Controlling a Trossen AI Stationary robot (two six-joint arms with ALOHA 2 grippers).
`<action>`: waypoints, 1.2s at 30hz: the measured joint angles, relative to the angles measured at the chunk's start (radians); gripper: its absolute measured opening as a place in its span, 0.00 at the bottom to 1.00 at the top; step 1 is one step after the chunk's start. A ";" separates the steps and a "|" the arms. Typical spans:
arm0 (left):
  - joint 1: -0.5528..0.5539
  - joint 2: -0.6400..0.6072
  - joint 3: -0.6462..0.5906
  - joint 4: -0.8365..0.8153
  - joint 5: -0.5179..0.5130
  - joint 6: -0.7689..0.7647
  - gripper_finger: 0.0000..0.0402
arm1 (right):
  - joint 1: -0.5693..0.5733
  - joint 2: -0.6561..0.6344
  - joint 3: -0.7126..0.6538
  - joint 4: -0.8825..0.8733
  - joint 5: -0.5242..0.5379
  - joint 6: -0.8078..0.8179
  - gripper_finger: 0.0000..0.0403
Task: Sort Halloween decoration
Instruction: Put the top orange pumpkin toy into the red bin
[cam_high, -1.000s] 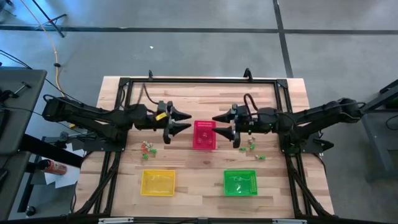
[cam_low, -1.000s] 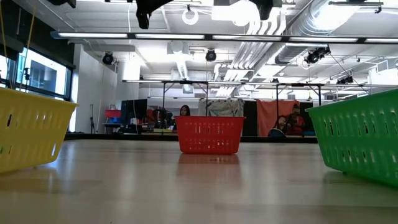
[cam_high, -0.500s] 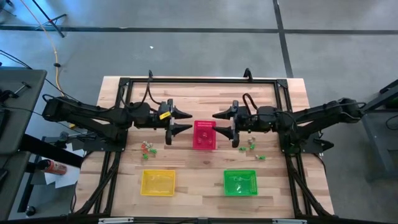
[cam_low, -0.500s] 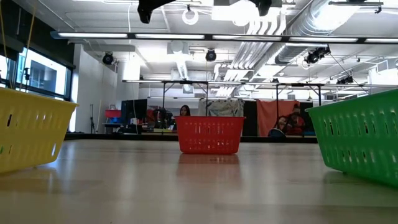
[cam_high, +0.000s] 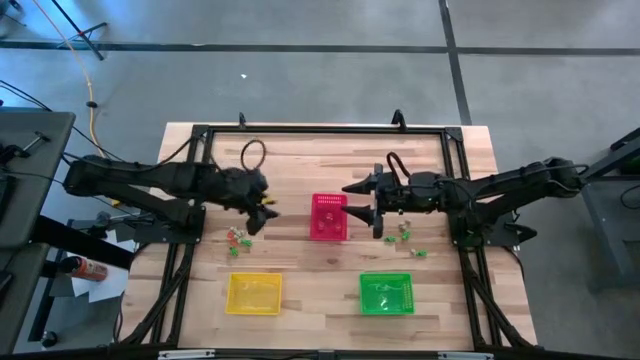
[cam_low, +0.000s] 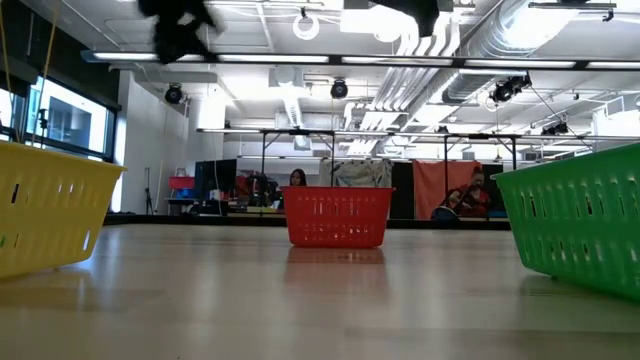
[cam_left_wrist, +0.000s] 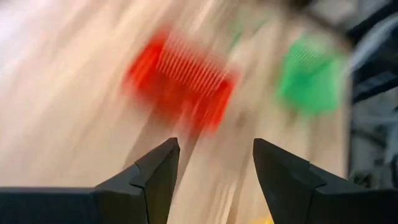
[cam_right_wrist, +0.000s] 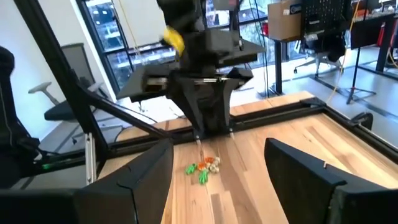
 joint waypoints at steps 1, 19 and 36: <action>0.000 -0.001 0.000 -0.087 0.000 -0.063 0.49 | 0.000 0.000 0.000 -0.009 0.000 0.001 0.62; -0.108 0.004 -0.379 -0.243 0.097 -0.944 0.49 | 0.000 0.000 0.000 -0.049 0.019 0.065 0.62; -0.111 0.009 -0.509 -0.145 0.074 -1.027 0.49 | 0.000 0.000 0.000 -0.070 0.044 0.065 0.62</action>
